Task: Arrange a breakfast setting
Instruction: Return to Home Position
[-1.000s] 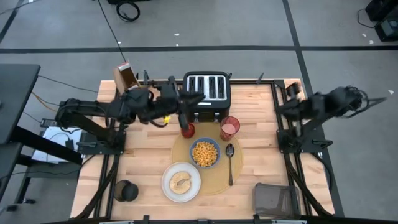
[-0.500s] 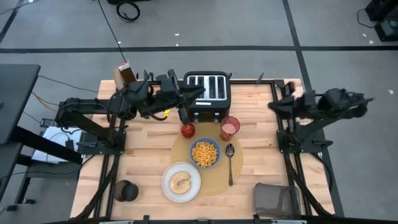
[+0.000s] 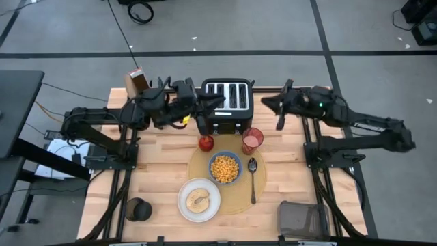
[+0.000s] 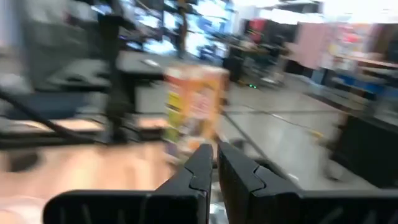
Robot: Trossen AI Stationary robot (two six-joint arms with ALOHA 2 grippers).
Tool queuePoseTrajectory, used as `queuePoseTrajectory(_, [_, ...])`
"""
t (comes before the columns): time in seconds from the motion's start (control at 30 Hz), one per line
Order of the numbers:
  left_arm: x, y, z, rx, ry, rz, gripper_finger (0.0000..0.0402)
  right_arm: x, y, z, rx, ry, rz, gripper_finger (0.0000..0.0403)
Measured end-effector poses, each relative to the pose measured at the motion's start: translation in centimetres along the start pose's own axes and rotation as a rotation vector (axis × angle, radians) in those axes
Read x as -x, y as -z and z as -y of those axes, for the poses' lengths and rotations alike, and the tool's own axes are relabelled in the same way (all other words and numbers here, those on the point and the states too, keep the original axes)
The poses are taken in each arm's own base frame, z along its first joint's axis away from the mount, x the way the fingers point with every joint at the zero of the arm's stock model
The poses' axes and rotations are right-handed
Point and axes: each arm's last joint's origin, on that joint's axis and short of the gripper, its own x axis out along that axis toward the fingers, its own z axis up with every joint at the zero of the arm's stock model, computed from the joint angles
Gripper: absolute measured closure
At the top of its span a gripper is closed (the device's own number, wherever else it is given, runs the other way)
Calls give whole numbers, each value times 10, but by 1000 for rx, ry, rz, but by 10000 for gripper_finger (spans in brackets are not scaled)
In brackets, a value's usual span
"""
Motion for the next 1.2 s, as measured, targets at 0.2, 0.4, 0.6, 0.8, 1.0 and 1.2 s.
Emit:
queuePoseTrajectory(0.2, [21,-7,-5,-170,44,-110,349,37,-10,10,16,-11,70,369])
queuePoseTrajectory(0.4, [42,0,-13,-182,45,-327,349,68,2,-8,-85,-255,202,369])
queuePoseTrajectory(0.6, [62,14,-22,-166,53,-313,349,60,50,-36,-265,-474,269,369])
queuePoseTrajectory(0.8, [98,56,-34,-145,81,-229,349,66,61,-47,-199,-476,330,369])
queuePoseTrajectory(1.0, [127,91,-51,-60,63,-214,349,78,65,-43,-171,-455,307,369])
queuePoseTrajectory(1.2, [154,119,-65,-76,57,-240,349,88,72,-38,-149,-362,266,369])
